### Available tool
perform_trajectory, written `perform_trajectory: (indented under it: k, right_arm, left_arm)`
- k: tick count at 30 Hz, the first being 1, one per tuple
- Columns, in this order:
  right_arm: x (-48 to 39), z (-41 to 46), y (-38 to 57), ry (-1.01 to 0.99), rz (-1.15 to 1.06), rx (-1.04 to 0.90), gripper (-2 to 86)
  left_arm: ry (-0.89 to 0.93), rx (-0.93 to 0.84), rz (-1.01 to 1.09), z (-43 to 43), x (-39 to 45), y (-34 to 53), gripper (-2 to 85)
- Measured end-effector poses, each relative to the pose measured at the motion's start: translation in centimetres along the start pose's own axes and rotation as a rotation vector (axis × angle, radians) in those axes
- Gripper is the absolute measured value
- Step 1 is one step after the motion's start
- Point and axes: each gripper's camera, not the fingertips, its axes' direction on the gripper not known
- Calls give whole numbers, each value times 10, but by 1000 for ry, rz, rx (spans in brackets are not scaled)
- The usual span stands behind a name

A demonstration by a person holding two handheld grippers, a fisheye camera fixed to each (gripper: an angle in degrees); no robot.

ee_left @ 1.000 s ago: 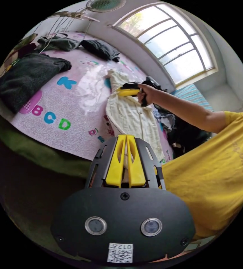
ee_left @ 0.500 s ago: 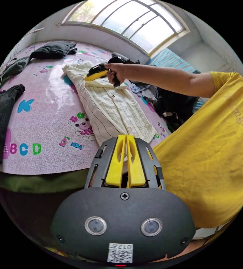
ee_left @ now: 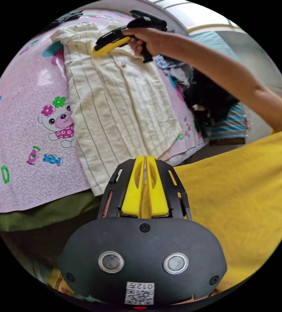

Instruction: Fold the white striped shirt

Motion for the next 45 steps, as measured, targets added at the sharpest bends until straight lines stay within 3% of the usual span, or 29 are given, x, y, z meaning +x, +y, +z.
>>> perform_trajectory:
  k: [3, 7, 16, 19, 24, 32, 41, 45]
  right_arm:
    - [-2, -22, 17, 63, -43, 119, 12]
    - [-18, -24, 30, -103, -222, 155, 8]
    - [-12, 6, 23, 7, -159, 74, 5]
    - [-10, -9, 27, -27, -220, 24, 5]
    - [-12, -67, 27, 70, -409, 143, 5]
    - [42, -101, 2, 187, -285, 125, 3]
    - [105, -113, 19, 304, -140, 158, 0]
    - [127, -130, 26, 267, -100, 181, 0]
  left_arm:
    - [95, 147, -11, -32, -1, 0, 4]
    - [-68, 208, -82, -53, -6, -19, 4]
    - [-290, -194, 14, -7, 26, -94, 4]
    - [-248, -145, -13, -24, 35, -103, 4]
    - [-116, 40, -11, -98, 45, -142, 4]
    - [-215, 318, -162, -202, 22, -287, 5]
    - [-505, 81, -130, -213, 44, -429, 4]
    - [-452, 62, -146, -230, 53, -445, 3]
